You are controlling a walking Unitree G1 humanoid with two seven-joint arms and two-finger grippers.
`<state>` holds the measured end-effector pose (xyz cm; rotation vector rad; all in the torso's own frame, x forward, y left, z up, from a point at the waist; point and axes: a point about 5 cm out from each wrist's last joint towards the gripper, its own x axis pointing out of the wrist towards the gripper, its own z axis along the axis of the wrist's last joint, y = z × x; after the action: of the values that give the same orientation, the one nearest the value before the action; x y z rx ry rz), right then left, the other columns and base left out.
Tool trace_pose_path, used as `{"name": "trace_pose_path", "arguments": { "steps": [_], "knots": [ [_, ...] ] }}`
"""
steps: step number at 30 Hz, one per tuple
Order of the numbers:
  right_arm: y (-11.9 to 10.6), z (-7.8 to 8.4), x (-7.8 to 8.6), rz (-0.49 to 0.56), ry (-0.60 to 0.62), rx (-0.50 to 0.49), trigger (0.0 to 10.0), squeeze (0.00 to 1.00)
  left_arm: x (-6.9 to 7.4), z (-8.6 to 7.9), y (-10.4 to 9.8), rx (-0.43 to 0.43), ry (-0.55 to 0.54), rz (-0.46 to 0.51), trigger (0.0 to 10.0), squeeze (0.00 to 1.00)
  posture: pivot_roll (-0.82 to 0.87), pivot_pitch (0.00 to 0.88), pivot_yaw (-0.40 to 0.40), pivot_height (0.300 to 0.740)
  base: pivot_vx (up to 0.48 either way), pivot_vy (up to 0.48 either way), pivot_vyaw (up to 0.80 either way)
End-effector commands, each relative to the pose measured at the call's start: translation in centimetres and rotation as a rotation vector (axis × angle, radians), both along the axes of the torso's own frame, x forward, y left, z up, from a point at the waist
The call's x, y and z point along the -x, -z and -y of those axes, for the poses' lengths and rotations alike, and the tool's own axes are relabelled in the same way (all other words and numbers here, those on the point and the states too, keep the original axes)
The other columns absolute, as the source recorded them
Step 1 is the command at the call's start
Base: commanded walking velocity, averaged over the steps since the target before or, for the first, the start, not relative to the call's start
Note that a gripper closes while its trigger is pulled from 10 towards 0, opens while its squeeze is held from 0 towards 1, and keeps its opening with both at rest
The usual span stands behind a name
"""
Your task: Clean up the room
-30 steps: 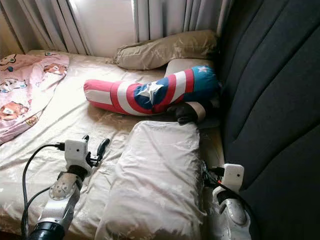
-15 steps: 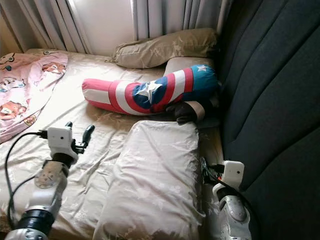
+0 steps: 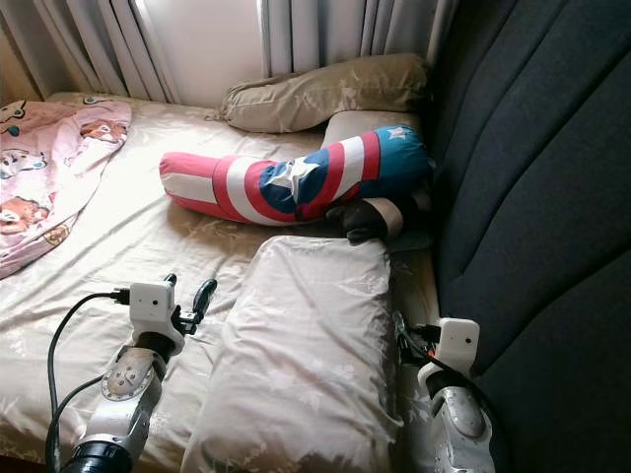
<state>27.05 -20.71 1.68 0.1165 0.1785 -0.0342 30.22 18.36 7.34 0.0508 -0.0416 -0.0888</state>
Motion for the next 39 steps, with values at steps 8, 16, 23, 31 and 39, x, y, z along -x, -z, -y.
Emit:
{"name": "trace_pose_path", "arguments": {
  "steps": [8, 16, 23, 31, 39],
  "knots": [
    [0.2, 0.2, 0.2, -0.011, -0.007, 0.013, 10.0, 0.00, -0.3, 0.0, -0.3, -0.013, 0.005, 0.007, 10.0, 0.00, 0.02, 0.036, -0.061, 0.680, 0.000, 0.000, 0.00],
    [0.2, 0.1, 0.4, -0.004, -0.010, 0.005, 10.0, 0.00, -0.3, 0.0, -0.2, -0.013, 0.007, 0.003, 10.0, 0.00, 0.02, 0.040, -0.063, 0.680, 0.000, 0.000, 0.00],
    [0.6, 0.1, 0.5, -0.037, -0.006, 0.020, 10.0, 0.00, -0.3, 0.1, -0.2, -0.014, 0.009, -0.003, 10.0, 0.00, 0.01, 0.041, -0.059, 0.676, 0.000, 0.000, 0.00],
    [0.5, 0.3, 0.9, -0.019, 0.002, 0.011, 10.0, 0.00, -0.4, 0.3, 0.0, -0.014, 0.021, -0.013, 10.0, 0.00, 0.01, 0.047, -0.059, 0.656, 0.000, 0.000, 0.00],
    [0.6, 0.2, 0.9, -0.016, 0.000, 0.001, 10.0, 0.00, -0.2, 0.3, 0.1, -0.013, 0.019, -0.022, 10.0, 0.00, 0.01, 0.049, -0.058, 0.656, 0.000, 0.289, 0.00]
  ]
}}
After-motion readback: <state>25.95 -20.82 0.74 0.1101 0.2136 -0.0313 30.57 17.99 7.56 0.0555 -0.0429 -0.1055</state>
